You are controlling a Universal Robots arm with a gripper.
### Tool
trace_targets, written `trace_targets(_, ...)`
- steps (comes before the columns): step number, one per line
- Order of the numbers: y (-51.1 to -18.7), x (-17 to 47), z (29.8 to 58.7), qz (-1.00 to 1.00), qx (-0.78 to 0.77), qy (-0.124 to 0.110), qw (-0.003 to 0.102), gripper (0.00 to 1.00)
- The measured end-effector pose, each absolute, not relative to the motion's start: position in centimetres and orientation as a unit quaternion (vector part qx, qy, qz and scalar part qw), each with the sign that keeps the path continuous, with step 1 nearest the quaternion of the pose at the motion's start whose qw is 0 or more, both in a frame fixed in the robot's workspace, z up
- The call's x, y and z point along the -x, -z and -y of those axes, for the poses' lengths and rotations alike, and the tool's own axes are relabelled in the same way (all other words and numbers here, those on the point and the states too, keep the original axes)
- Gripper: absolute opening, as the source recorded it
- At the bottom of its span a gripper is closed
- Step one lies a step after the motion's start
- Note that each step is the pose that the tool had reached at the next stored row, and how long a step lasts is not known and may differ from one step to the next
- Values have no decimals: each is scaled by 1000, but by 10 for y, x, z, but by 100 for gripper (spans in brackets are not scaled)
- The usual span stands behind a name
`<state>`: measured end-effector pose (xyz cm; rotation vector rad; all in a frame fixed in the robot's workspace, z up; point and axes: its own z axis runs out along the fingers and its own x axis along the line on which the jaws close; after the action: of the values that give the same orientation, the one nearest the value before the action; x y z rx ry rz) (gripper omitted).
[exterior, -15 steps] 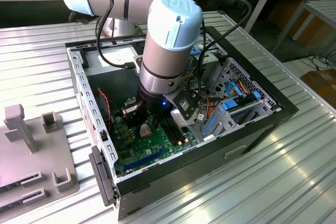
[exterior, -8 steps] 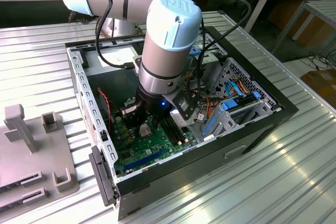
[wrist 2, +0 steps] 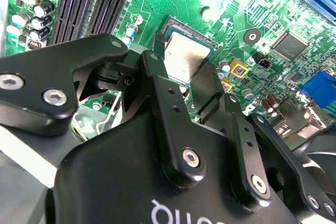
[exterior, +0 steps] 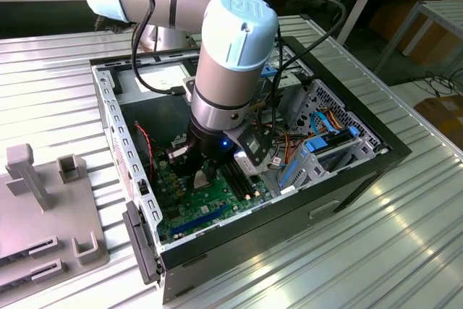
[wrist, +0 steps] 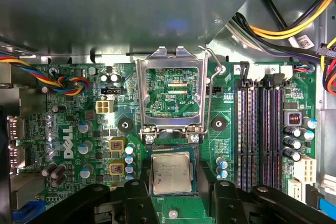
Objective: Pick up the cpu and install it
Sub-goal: 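Place the cpu into insertion slot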
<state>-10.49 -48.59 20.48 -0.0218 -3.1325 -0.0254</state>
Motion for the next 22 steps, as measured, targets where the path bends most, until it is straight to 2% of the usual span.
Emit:
trace_targets(4, -204, 108, 486, 1000, 7, 8, 4, 48)
trace_targets(5, -202, 108, 486, 1000, 7, 9, 4, 55)
trace_targets(6, -200, 108, 486, 1000, 7, 9, 4, 55)
trace_targets(7, -199, 108, 486, 1000, 7, 9, 4, 47)
trace_targets(22, -204, 107, 486, 1000, 7, 9, 5, 45)
